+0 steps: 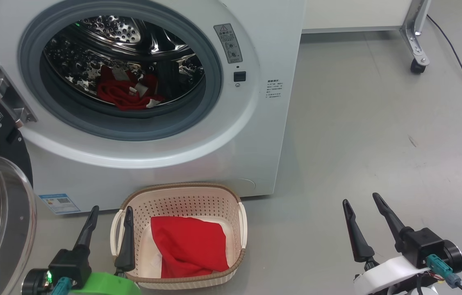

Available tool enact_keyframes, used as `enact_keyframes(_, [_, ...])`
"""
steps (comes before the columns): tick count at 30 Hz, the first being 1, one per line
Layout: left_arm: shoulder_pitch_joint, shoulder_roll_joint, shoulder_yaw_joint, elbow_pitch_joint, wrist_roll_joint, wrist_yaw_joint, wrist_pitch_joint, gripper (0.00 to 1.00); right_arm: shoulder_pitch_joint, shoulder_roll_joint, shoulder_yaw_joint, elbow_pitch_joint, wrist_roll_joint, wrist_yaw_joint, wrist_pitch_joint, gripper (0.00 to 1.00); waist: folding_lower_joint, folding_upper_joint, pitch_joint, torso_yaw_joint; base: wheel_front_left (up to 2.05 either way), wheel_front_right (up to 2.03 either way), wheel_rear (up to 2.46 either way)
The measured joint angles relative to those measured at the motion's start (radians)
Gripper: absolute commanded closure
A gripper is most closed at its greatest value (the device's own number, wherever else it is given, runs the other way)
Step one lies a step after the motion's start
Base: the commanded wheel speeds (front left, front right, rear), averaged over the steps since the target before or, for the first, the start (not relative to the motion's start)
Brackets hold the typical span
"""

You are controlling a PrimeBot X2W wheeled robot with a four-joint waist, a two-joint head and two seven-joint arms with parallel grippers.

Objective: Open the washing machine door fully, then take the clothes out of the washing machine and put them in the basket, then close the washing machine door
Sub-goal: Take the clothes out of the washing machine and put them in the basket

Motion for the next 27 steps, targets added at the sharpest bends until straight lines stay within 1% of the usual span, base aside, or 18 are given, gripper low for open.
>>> enact_keyframes(3, [0.006, 0.0, -0.002, -0.011, 0.0, 0.008, 0.0, 0.0, 0.0, 0.0, 0.001, -0.004, 0.0, 0.0, 0.005, 0.0, 0.0, 0.0, 0.001, 0.001, 0.0, 0.0, 0.0])
enact_keyframes(17, [0.017, 0.0, -0.008, -0.058, 0.0, 0.021, 0.018, 0.0, 0.001, -0.001, 0.005, -0.026, 0.0, -0.006, 0.014, 0.0, 0.0, 0.0, 0.011, 0.003, 0.0, 0.0, 0.0])
enact_keyframes(27, [-0.01, 0.0, -0.005, -0.05, -0.006, 0.025, 0.038, 0.0, -0.002, 0.0, 0.032, -0.064, 0.0, -0.005, 0.026, 0.0, 0.0, 0.0, 0.058, -0.02, 0.0, 0.0, 0.0])
